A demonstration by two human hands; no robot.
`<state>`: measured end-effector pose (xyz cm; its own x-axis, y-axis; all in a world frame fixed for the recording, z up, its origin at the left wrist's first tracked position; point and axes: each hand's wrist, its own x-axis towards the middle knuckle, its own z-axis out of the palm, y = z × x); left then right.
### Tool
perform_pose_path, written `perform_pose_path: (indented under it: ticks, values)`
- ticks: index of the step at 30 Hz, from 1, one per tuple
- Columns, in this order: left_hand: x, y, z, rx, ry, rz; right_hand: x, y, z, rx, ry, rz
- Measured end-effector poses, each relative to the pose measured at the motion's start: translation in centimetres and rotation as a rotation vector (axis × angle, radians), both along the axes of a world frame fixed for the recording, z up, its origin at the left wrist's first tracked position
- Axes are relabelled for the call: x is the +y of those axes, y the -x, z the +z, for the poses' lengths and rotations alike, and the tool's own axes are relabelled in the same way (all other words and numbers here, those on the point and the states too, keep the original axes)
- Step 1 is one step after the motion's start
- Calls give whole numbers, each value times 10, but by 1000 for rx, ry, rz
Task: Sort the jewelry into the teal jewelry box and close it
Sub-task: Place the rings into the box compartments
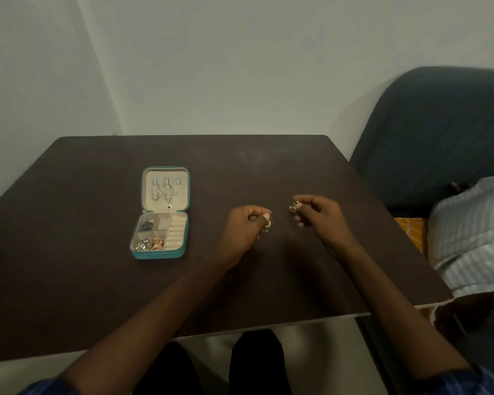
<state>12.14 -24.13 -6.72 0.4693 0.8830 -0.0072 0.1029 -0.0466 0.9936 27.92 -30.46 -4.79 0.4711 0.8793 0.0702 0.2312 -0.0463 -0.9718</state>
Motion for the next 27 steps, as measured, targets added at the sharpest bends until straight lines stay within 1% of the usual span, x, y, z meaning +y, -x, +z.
perform_pose_path:
  ticks: [4, 6, 11, 14, 19, 23, 27]
  values:
    - [-1, 8, 10, -41, -16, 10, 2, 25, 11, 160, -4, 104]
    - [1, 15, 13, -52, -38, 0, 3, 36, 15, 206, -18, 134]
    - [7, 33, 20, -83, -56, 2, 10, 57, 23, 53, -60, 163]
    - [11, 45, 23, -86, -77, 6, 15, 68, 24, 16, -59, 174]
    - [18, 64, 29, -76, -104, 41, 20, 81, 25, -121, -41, 224]
    - [24, 76, 31, -57, -128, 74, 26, 93, 26, -61, -50, 290]
    - [26, 86, 31, -38, -156, 88, 32, 103, 27, 106, -70, 308]
